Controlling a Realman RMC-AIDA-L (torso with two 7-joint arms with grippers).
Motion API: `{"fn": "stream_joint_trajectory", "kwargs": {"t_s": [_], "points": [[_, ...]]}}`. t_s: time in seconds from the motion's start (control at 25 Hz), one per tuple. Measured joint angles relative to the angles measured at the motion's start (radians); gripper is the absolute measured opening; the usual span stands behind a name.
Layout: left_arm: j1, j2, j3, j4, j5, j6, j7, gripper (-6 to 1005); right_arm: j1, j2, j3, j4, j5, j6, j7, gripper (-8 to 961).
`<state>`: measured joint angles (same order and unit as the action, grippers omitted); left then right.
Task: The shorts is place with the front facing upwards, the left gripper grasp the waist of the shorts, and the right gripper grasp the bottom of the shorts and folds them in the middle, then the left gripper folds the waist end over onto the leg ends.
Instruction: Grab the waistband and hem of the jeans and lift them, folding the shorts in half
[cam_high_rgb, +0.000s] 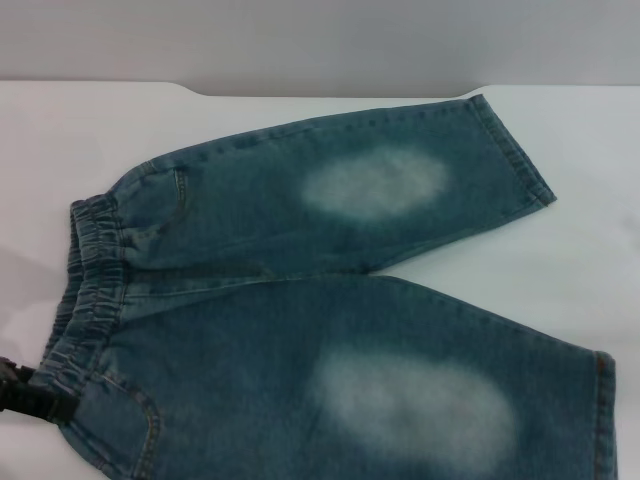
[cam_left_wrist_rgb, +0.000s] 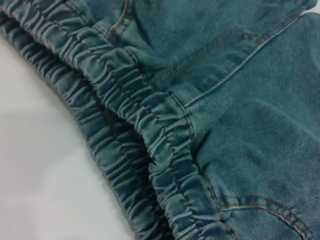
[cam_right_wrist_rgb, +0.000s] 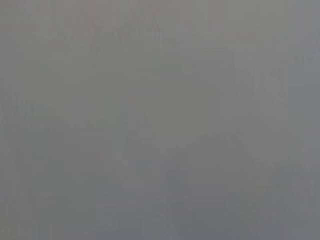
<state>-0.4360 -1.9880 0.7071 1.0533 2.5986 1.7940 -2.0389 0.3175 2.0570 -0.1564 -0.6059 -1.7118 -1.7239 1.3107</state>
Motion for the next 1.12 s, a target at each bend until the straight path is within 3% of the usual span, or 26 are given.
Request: {"fn": "stream_joint_trajectory", "kwargs": {"t_s": [0.44, 0.68, 0.76, 1.12], "points": [[0.0, 0.002, -0.004, -0.007, -0.001, 0.01, -0.001, 777, -0.011, -0.001, 0.001, 0.0, 0.022, 0.0, -0.002, 494], [-0.002, 0.003, -0.002, -0.025, 0.0, 0.01, 0.005, 573, -0.014, -0.001, 0.002, 0.0, 0.031, 0.004, -0.003, 494], [-0.002, 0.002, -0.001, -0.025, 0.0, 0.01, 0.007, 304, -0.014, -0.002, 0.002, 0.0, 0.031, 0.007, -0.003, 494], [-0.006, 0.001, 0.0, -0.024, 0.0, 0.004, 0.01, 126, -0.012, -0.002, 0.002, 0.0, 0.031, 0.011, -0.004, 495]]}}
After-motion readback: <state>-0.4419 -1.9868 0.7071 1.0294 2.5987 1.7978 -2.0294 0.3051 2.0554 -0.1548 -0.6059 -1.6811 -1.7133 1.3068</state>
